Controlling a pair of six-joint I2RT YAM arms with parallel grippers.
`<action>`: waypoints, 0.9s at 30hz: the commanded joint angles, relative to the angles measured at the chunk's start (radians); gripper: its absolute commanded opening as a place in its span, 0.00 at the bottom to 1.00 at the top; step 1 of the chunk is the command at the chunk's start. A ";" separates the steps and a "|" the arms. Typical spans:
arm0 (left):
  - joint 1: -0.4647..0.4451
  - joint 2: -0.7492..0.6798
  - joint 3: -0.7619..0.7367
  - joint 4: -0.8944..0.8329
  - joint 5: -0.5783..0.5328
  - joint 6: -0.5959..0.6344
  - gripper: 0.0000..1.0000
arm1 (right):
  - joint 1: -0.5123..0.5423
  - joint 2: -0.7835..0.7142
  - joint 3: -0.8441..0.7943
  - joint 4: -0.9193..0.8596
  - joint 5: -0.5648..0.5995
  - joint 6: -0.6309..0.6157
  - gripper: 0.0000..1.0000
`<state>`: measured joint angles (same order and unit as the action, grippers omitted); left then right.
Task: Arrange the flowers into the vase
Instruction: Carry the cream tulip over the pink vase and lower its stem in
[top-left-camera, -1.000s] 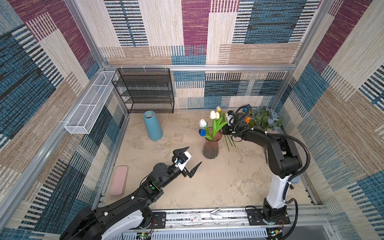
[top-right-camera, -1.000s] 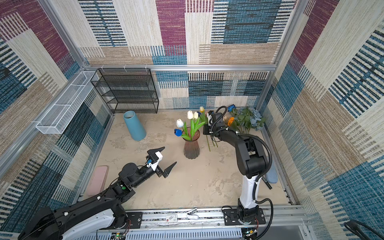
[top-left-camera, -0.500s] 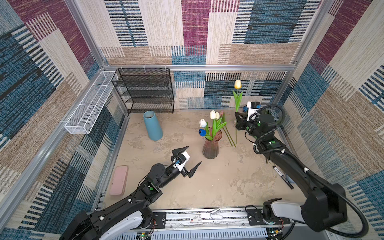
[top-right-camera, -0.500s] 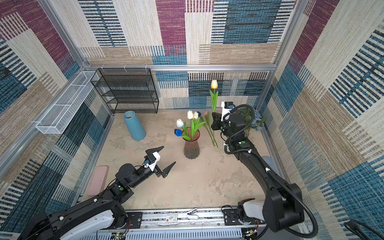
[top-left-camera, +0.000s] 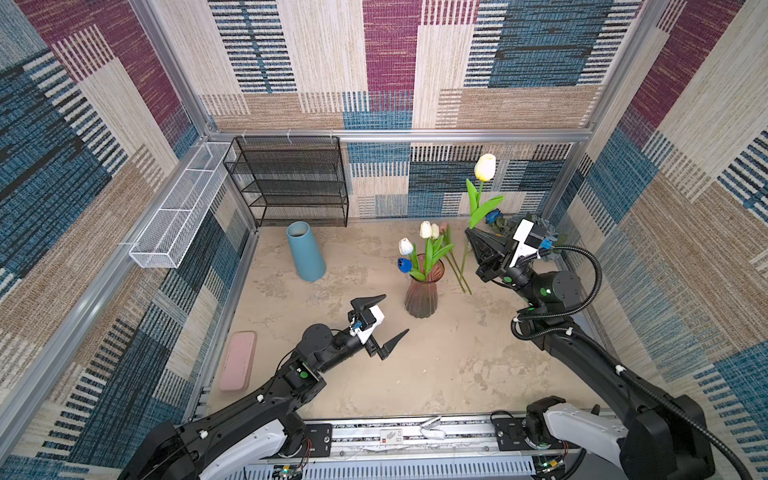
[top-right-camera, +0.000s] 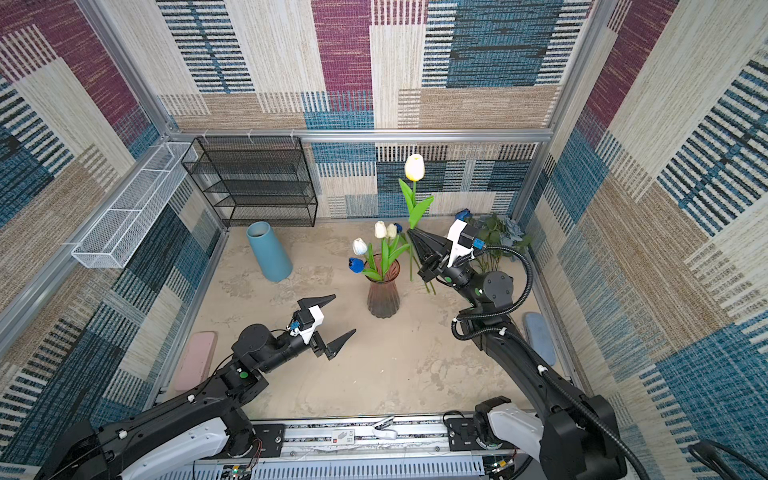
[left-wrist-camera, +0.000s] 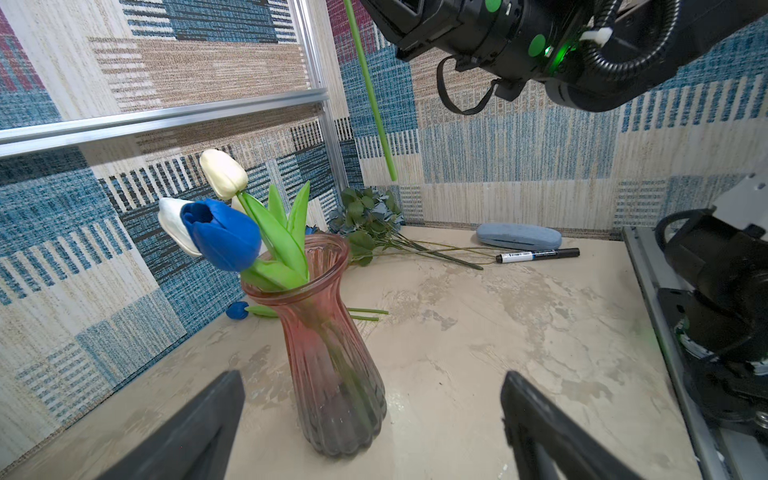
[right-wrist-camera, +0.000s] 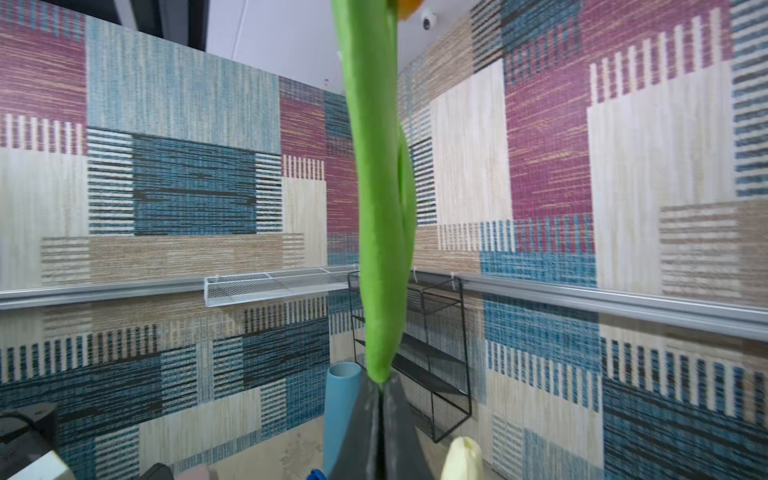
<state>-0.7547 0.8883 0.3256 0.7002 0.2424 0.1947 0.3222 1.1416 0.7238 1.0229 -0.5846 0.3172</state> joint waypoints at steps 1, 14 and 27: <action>0.000 0.000 -0.013 0.044 -0.005 -0.049 0.99 | 0.032 0.065 0.023 0.193 -0.078 -0.003 0.00; -0.001 -0.016 -0.042 0.024 -0.063 -0.044 0.99 | 0.044 0.401 0.126 0.417 -0.103 -0.013 0.00; 0.000 0.012 -0.022 0.017 -0.095 -0.005 0.99 | 0.053 0.499 0.061 0.418 -0.117 -0.092 0.01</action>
<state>-0.7547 0.8898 0.2886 0.6910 0.1604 0.1905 0.3733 1.6379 0.7971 1.3449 -0.6987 0.2554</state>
